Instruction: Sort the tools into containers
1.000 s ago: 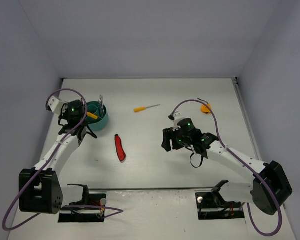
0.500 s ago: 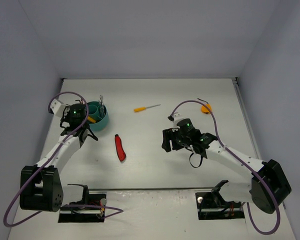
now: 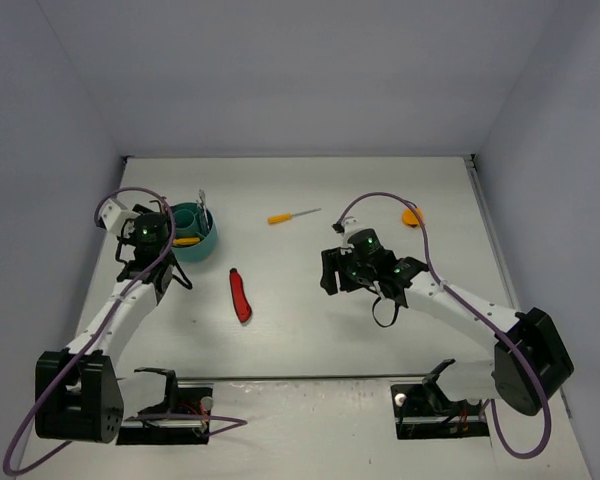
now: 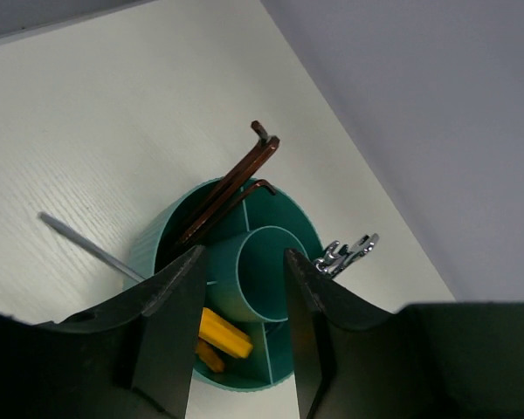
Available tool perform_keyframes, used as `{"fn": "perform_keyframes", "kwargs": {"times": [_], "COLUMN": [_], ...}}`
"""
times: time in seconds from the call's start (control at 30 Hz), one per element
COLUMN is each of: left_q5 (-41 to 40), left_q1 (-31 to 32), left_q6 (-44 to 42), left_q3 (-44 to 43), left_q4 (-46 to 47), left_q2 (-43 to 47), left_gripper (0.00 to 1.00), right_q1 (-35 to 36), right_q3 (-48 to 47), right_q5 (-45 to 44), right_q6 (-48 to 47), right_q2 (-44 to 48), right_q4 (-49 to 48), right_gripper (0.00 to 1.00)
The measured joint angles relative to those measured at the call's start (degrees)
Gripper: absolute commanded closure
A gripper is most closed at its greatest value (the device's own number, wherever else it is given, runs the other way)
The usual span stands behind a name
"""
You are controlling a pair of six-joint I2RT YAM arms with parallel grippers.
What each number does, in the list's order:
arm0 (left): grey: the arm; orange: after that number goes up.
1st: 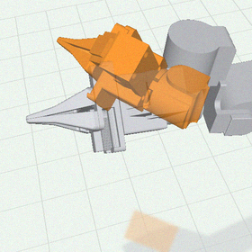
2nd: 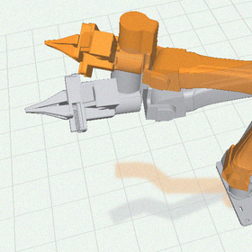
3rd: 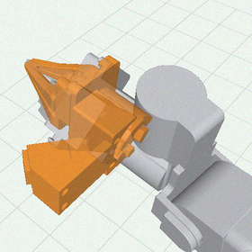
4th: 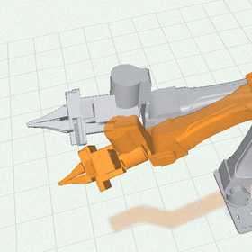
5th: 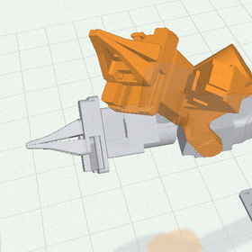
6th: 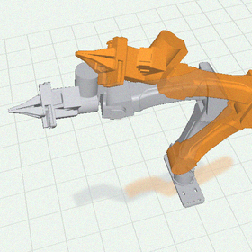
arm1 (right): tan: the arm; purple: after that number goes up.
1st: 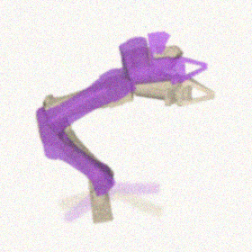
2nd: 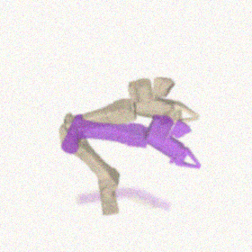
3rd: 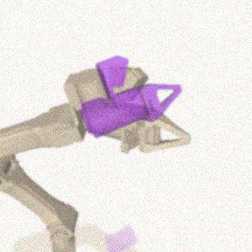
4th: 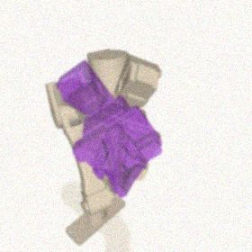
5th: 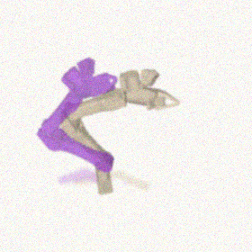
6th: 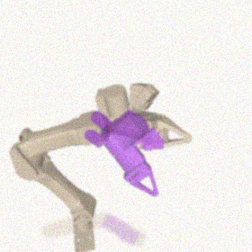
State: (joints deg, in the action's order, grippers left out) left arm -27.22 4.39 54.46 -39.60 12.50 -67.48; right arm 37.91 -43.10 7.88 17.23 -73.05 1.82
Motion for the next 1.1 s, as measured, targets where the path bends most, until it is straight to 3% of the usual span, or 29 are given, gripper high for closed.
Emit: {"fn": "perform_keyframes", "kwargs": {"times": [0.3,0.53,0.67,0.8,1.1], "left_q5": [2.67,6.09,10.42,15.73,30.69], "left_q1": [0.33,0.45,1.99,7.98,18.10], "left_q6": [-5.24,-7.96,-11.92,-20.74,-43.03], "left_q3": [0.03,-5.29,-14.91,-26.44,-52.04], "left_q4": [-0.94,-10.76,-18.98,-25.03,-37.83], "left_q2": [3.51,3.96,2.50,-2.07,-27.44], "left_gripper": [0.56,0.47,0.47,0.47,0.46], "right_q1": [0.00,0.00,-0.02,-0.84,-5.24], "right_q3": [-3.11,-3.16,-5.66,-10.04,-10.04], "right_q5": [-1.05,-1.49,-2.72,-3.77,-2.27], "right_q6": [0.76,0.83,1.68,3.11,3.84], "right_q2": [-3.35,-3.54,-6.43,-11.60,-14.13], "right_q4": [-0.76,-0.82,-0.67,-1.51,-2.17], "right_gripper": [0.39,0.39,0.39,0.41,0.42]}}
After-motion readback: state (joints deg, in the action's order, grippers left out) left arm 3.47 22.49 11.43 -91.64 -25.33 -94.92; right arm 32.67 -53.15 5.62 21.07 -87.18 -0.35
